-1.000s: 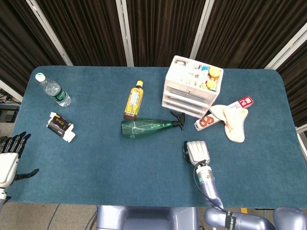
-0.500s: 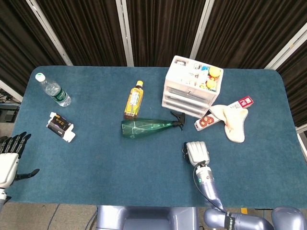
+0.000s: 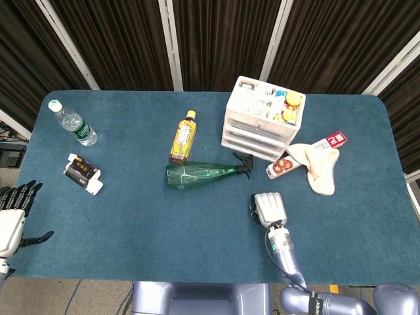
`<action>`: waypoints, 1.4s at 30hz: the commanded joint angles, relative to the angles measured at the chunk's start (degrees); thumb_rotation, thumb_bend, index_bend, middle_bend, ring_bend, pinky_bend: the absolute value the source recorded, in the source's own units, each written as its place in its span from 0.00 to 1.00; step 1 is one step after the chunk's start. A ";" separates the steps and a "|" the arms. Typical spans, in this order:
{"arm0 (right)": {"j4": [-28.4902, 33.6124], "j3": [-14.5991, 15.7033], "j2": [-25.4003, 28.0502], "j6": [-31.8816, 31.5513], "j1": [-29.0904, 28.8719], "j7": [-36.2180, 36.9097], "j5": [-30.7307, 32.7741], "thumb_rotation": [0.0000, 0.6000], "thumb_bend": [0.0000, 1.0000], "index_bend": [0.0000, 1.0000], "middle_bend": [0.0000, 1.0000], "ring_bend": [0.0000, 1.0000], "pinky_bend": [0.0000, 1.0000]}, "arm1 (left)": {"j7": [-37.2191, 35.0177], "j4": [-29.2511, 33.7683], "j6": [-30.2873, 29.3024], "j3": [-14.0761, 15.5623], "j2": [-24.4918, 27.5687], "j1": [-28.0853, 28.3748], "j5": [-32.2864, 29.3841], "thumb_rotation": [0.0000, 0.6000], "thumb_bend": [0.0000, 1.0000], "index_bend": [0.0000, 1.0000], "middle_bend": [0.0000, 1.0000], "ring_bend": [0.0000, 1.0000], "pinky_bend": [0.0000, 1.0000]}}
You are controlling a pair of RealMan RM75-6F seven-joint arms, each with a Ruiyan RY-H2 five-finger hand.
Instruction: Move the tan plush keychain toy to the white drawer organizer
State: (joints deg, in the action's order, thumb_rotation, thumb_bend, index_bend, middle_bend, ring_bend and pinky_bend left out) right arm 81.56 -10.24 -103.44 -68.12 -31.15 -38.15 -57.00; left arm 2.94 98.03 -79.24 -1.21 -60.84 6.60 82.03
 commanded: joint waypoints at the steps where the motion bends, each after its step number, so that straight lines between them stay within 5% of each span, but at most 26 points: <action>1: 0.97 -0.55 0.79 -0.47 -0.06 0.14 -0.31 1.00 0.29 0.63 1.00 1.00 0.90 | -0.05 0.00 0.03 0.01 -0.01 0.00 -0.01 1.00 0.02 0.00 0.00 0.00 0.00; 9: 4.46 -2.04 2.75 -2.22 0.13 1.19 -1.15 1.00 0.29 0.63 1.00 1.00 0.90 | -0.03 0.05 -0.07 0.03 -0.01 0.02 0.14 1.00 0.02 0.00 0.00 0.00 0.00; 22: 8.48 -8.57 4.31 -7.20 -0.95 3.72 -2.56 1.00 0.29 0.63 1.00 1.00 0.90 | 0.00 0.05 -0.43 0.06 -0.08 -0.08 0.42 1.00 0.02 0.00 0.00 0.00 0.00; 42: 0.94 -16.44 3.98 -6.02 -8.68 2.02 0.72 1.00 0.29 0.63 1.00 1.00 0.90 | -0.11 0.04 0.44 -0.43 -0.09 0.21 -1.17 1.00 0.02 0.00 0.00 0.00 0.00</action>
State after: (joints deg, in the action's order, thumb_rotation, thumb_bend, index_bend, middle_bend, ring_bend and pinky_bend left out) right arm 83.74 -26.22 -99.10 -74.13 -39.01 -35.92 -56.37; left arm 2.84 98.07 -78.82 -1.63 -60.93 6.81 80.88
